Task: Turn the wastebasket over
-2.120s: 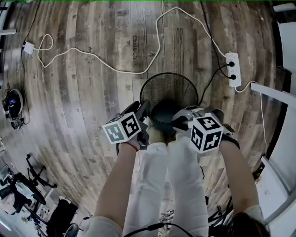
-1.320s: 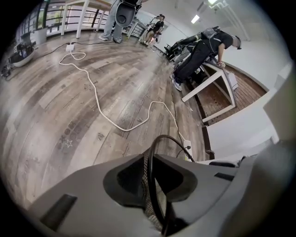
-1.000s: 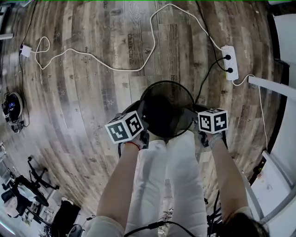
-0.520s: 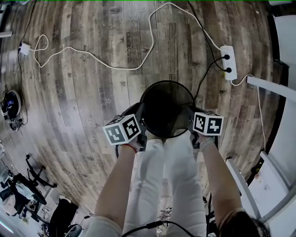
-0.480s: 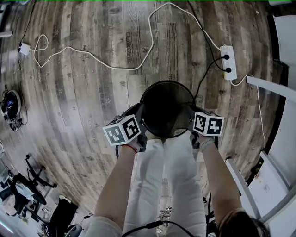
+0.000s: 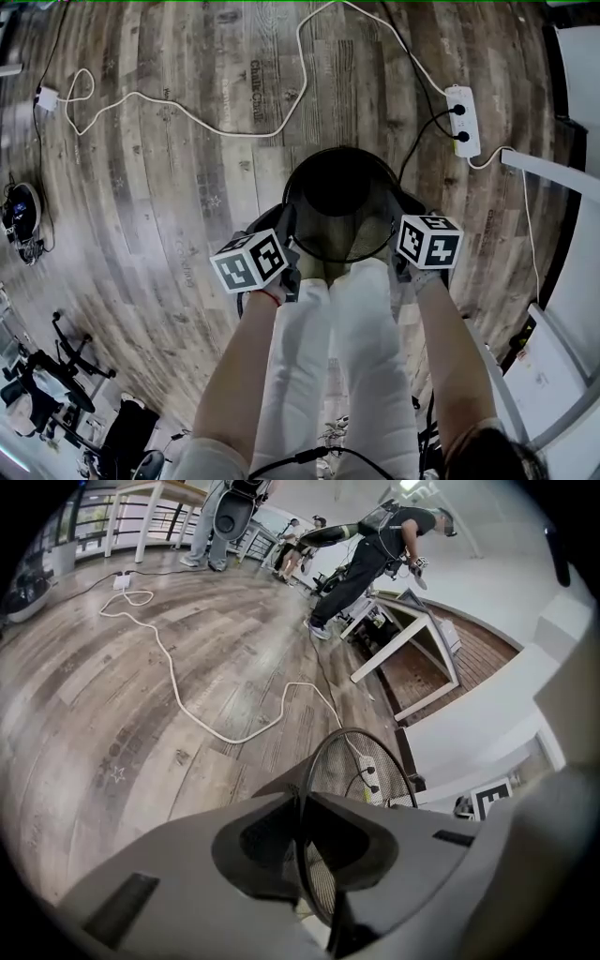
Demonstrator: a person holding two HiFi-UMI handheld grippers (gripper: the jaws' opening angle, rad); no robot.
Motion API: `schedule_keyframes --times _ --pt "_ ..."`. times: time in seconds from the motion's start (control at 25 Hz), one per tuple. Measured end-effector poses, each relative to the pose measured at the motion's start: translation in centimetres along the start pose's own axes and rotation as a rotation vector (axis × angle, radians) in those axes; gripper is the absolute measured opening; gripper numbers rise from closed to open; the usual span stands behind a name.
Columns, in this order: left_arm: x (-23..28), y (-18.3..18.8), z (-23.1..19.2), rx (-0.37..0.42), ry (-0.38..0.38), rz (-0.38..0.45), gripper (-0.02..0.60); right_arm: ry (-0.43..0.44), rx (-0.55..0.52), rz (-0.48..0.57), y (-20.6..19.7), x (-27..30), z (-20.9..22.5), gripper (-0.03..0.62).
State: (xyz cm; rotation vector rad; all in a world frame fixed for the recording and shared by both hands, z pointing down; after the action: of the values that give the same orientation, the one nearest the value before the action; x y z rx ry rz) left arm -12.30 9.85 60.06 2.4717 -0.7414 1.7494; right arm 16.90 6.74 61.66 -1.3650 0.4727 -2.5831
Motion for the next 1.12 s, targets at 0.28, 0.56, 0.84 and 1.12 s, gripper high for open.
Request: schedule_keyframes --times 0.28,0.56,0.84,1.12 --pt "-0.9 0.6 0.6 0.036 -0.008 0.019 0.038 0.0 0.005 0.019 0.4 -0.8 -0.6 0.025" --pt "-5.4 2.4 2.4 0.046 -0.02 0.054 0.035 -0.019 -0.013 0.046 2.9 -4.6 -3.7 0.023" --pt "-12.2 5.5 4.9 0.083 -0.062 0.068 0.035 -0.012 -0.017 0.072 6.5 -10.2 -8.0 0.025" --pt "-19.1 8.1 6.9 0.115 -0.089 0.108 0.032 -0.003 -0.029 0.111 9.9 -15.8 -13.1 0.028"
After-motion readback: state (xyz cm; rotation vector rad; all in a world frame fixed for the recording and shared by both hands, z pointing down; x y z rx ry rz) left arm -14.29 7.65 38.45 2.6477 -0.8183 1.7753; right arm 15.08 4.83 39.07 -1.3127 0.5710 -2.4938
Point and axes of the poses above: the fingertips, and each gripper's own axes: x forward along the fingers, z to its right, y out of its top, the point moved 10 cm from there along -x, backward along the fingers, and after that the axes turned 12 degrees about y, right-handed, at the moved point
